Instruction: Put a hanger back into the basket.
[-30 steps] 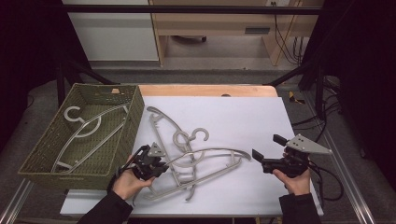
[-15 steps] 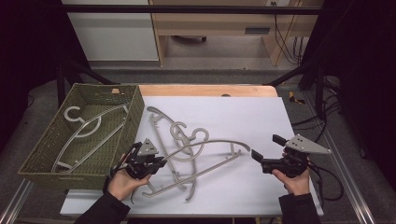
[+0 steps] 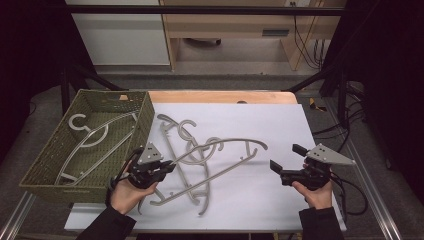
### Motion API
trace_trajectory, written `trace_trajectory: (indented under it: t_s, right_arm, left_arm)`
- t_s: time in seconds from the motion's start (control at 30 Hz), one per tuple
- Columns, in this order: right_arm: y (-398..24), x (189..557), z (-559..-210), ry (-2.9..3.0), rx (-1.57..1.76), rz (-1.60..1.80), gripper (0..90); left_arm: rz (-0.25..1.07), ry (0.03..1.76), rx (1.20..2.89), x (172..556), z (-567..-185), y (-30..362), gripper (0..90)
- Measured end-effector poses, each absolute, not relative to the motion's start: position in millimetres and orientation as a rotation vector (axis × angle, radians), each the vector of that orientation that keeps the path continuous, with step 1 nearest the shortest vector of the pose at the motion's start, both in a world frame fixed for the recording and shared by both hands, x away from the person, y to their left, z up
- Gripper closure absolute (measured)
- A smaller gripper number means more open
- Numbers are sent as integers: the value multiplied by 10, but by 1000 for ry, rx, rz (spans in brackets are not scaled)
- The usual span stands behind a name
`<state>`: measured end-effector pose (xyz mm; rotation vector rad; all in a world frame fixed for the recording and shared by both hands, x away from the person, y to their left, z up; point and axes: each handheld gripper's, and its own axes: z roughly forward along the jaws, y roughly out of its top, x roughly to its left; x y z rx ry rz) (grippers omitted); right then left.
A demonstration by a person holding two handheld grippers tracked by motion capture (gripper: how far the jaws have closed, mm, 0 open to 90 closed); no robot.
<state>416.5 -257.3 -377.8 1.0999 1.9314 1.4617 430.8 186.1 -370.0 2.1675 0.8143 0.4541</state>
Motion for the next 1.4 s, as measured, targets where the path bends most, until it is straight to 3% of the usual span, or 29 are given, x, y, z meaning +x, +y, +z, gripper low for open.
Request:
trace_trajectory:
  t_s: [0.57,1.4]
  right_arm:
    - [-2582,4163,-3775,1926,1102,1463,21]
    - [-2578,4173,-3787,1927,1108,1455,18]
  left_arm:
    - [544,819,2087,4339,-3258,2085,827]
    - [699,920,1985,4613,-2813,2783,827]
